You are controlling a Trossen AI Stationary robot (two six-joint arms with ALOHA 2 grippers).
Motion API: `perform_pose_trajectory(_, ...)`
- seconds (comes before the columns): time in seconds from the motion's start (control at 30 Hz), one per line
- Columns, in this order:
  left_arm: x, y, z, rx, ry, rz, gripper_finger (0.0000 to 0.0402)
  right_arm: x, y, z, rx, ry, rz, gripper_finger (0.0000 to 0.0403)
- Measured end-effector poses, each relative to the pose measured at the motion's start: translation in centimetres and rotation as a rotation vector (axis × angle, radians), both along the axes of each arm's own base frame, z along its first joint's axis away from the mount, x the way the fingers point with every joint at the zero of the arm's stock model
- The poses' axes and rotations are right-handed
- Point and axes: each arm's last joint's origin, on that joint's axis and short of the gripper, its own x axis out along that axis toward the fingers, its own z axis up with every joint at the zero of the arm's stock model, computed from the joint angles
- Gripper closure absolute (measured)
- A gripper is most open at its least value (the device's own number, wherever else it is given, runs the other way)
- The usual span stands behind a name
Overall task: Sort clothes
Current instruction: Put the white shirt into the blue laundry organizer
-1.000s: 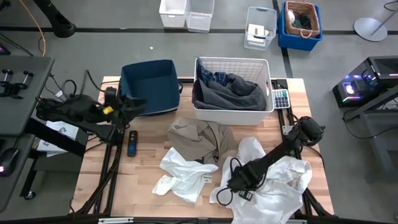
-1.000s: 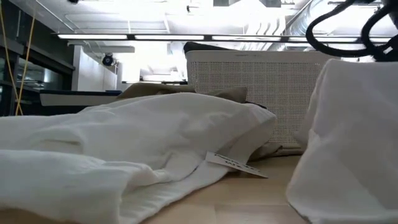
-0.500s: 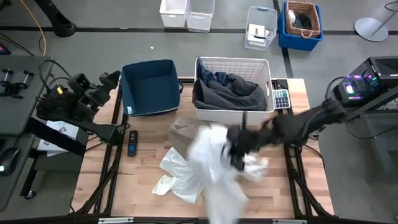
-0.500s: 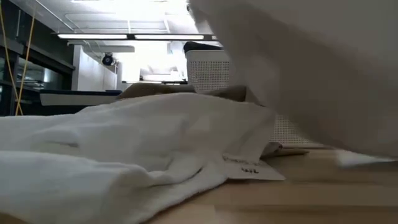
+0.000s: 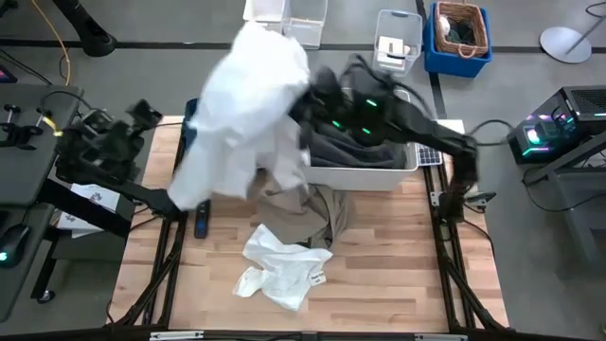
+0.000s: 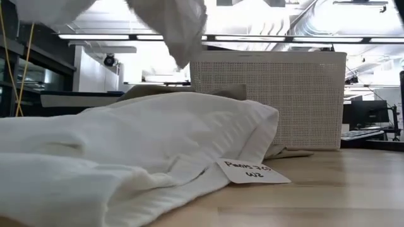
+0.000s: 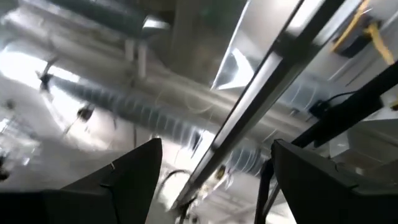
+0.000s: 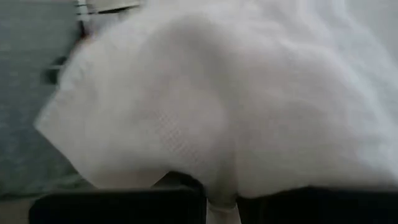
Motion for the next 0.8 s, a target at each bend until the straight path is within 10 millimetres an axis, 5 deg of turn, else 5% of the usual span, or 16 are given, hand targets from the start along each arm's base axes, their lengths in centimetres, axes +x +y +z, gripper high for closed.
perform_pose_trajectory(0.33, -0.3, 0.1, 0.2, 0.041, -0.020, 0.103, 0.0110, 7.5, -8.7, -7.0, 0.107, -0.238, -0.040, 0.0364)
perform_pose_trajectory(0.6, -0.3, 0.1, 0.2, 0.025, -0.020, 0.096, 0.0110, 13.8, -10.7, -16.0, 0.263, -0.470, -0.005, 0.0364)
perform_pose_trajectory(0.8, -0.2, 0.1, 0.1, 0.022, -0.012, 0.087, 0.0110, 16.9, -11.2, -24.1, 0.530, -0.351, -0.009, 0.0352)
